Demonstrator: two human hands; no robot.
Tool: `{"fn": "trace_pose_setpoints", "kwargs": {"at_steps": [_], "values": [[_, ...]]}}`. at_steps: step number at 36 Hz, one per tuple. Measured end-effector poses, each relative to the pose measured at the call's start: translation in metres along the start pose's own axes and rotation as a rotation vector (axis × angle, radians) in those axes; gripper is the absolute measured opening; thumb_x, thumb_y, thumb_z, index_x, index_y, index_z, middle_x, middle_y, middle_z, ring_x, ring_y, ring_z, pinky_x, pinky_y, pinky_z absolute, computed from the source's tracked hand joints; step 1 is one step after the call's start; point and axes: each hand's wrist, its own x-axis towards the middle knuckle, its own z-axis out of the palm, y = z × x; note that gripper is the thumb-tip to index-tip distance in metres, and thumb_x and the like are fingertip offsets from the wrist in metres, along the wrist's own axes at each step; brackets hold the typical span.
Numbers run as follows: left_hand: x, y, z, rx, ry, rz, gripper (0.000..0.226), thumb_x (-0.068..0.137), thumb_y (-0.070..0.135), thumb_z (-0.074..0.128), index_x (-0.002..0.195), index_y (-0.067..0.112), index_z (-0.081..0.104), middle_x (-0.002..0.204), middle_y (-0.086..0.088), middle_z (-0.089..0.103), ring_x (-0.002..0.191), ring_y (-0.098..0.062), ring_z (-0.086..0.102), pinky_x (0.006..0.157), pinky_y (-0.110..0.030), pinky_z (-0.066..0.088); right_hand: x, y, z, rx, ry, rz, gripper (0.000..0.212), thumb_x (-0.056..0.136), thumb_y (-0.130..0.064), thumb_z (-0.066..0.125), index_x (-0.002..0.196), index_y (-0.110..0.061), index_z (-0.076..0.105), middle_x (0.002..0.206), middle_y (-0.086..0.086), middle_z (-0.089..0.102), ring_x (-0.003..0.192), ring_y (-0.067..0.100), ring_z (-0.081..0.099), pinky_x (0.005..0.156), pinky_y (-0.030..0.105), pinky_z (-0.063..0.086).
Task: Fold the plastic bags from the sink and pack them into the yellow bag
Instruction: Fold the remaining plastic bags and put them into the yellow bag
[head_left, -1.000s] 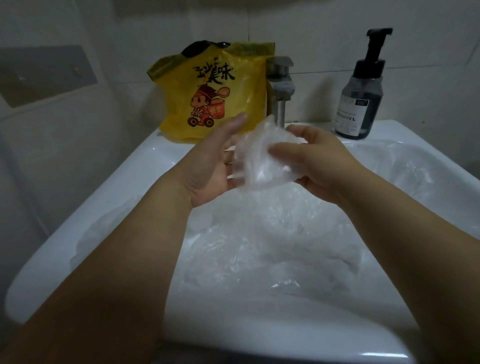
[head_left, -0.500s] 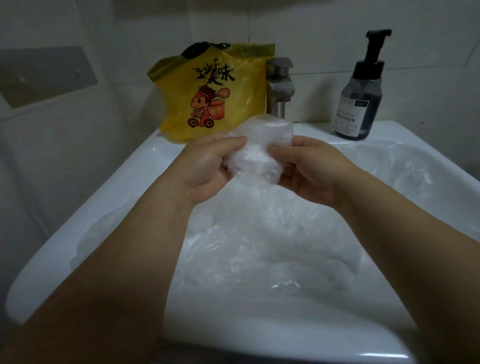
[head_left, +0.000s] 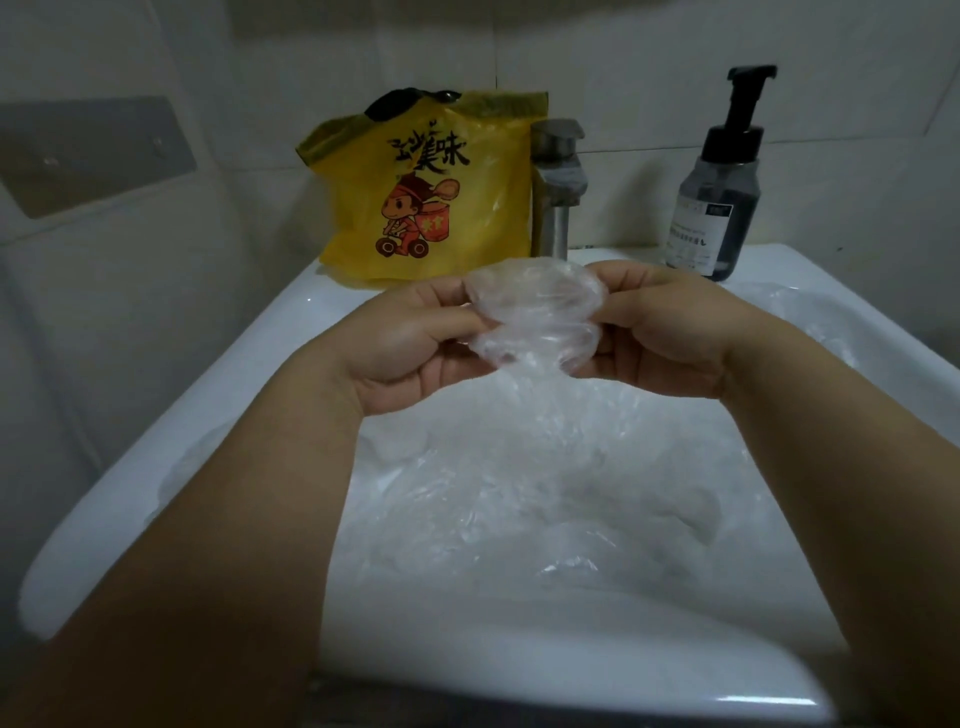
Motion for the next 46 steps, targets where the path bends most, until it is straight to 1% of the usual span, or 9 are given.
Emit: {"fn": "trace_pose_setpoints", "kwargs": {"at_steps": [7, 10, 12, 16, 23, 29, 35, 39, 46], "values": [[-0.002, 0.002, 0.002, -0.054, 0.013, 0.013, 0.04, 0.094, 0.0, 0.045, 0.067, 0.012, 0.073, 0.064, -0.007, 0.069, 0.059, -0.013, 0.07, 0.049, -0.016, 0.055, -0.003, -0.003, 0.0, 0.044, -0.026, -0.022, 0.051, 0.095, 0.01, 0.034, 0.063, -0.009, 0.067, 0.062, 0.011, 0.065, 0.052, 0.019, 0.063, 0.049, 0.025, 0.055], [-0.001, 0.0, 0.002, -0.045, 0.02, 0.018, 0.054, 0.097, -0.001, 0.042, 0.053, 0.014, 0.07, 0.064, -0.007, 0.067, 0.06, -0.015, 0.07, 0.049, -0.019, 0.056, -0.005, -0.006, 0.002, 0.064, -0.047, -0.017, 0.037, 0.085, 0.004, 0.037, 0.067, -0.005, 0.067, 0.067, 0.013, 0.064, 0.056, 0.022, 0.062, 0.053, 0.028, 0.056], [-0.001, 0.001, 0.003, -0.05, 0.044, 0.014, 0.055, 0.095, -0.005, 0.037, 0.054, 0.01, 0.069, 0.063, -0.009, 0.065, 0.058, -0.018, 0.068, 0.05, -0.024, 0.057, -0.007, -0.008, 0.005, 0.086, -0.048, 0.005, 0.03, 0.074, -0.009, 0.041, 0.061, -0.002, 0.067, 0.068, 0.015, 0.061, 0.059, 0.026, 0.059, 0.056, 0.031, 0.057], [0.001, 0.001, 0.006, 0.001, 0.137, 0.027, 0.05, 0.095, 0.015, 0.044, 0.052, 0.008, 0.068, 0.059, -0.006, 0.061, 0.054, -0.016, 0.06, 0.052, -0.026, 0.056, -0.002, -0.002, 0.008, -0.087, 0.15, -0.037, 0.045, 0.096, -0.035, 0.048, 0.077, 0.002, 0.064, 0.072, 0.015, 0.067, 0.068, 0.028, 0.066, 0.064, 0.036, 0.06], [0.008, -0.01, 0.012, 0.365, 0.33, 0.156, 0.006, 0.08, 0.009, 0.074, 0.078, 0.008, 0.068, 0.079, -0.003, 0.069, 0.079, -0.015, 0.066, 0.07, -0.021, 0.057, 0.003, 0.005, 0.012, -0.384, 0.268, -0.106, 0.02, 0.075, 0.001, 0.072, 0.092, -0.005, 0.067, 0.104, 0.013, 0.066, 0.096, 0.025, 0.067, 0.086, 0.034, 0.057], [0.005, -0.009, 0.012, 0.408, 0.297, 0.198, 0.029, 0.076, -0.006, 0.073, 0.084, 0.023, 0.073, 0.105, -0.004, 0.069, 0.101, -0.022, 0.068, 0.088, -0.031, 0.056, 0.003, 0.005, 0.007, -0.464, 0.285, -0.09, 0.04, 0.073, 0.007, 0.073, 0.105, -0.016, 0.066, 0.117, 0.003, 0.064, 0.11, 0.022, 0.062, 0.101, 0.04, 0.048], [0.004, -0.011, 0.012, 0.595, 0.363, 0.282, 0.032, 0.078, 0.001, 0.076, 0.097, 0.026, 0.071, 0.117, 0.011, 0.062, 0.112, -0.011, 0.06, 0.096, -0.027, 0.051, 0.003, 0.01, 0.005, -0.808, 0.324, -0.179, 0.053, 0.08, -0.002, 0.073, 0.128, -0.018, 0.059, 0.1, -0.002, 0.061, 0.071, 0.005, 0.058, 0.048, 0.005, 0.043], [0.006, -0.015, 0.012, 0.732, 0.389, 0.399, 0.042, 0.078, 0.003, 0.077, 0.119, 0.013, 0.068, 0.122, 0.01, 0.057, 0.115, -0.007, 0.056, 0.1, -0.021, 0.046, 0.005, 0.014, 0.004, -0.909, 0.371, -0.28, 0.044, 0.087, -0.008, 0.067, 0.13, -0.017, 0.058, 0.084, -0.014, 0.055, 0.069, -0.001, 0.053, 0.049, 0.0, 0.038], [0.007, -0.015, 0.004, 0.933, 0.464, 0.511, 0.007, 0.087, 0.022, 0.07, 0.091, 0.027, 0.067, 0.077, 0.015, 0.056, 0.067, -0.001, 0.05, 0.058, -0.003, 0.038, 0.004, 0.012, 0.007, -0.985, 0.372, -0.33, 0.023, 0.095, -0.022, 0.057, 0.116, -0.018, 0.063, 0.084, -0.003, 0.063, 0.082, 0.018, 0.065, 0.064, 0.017, 0.05]]}}
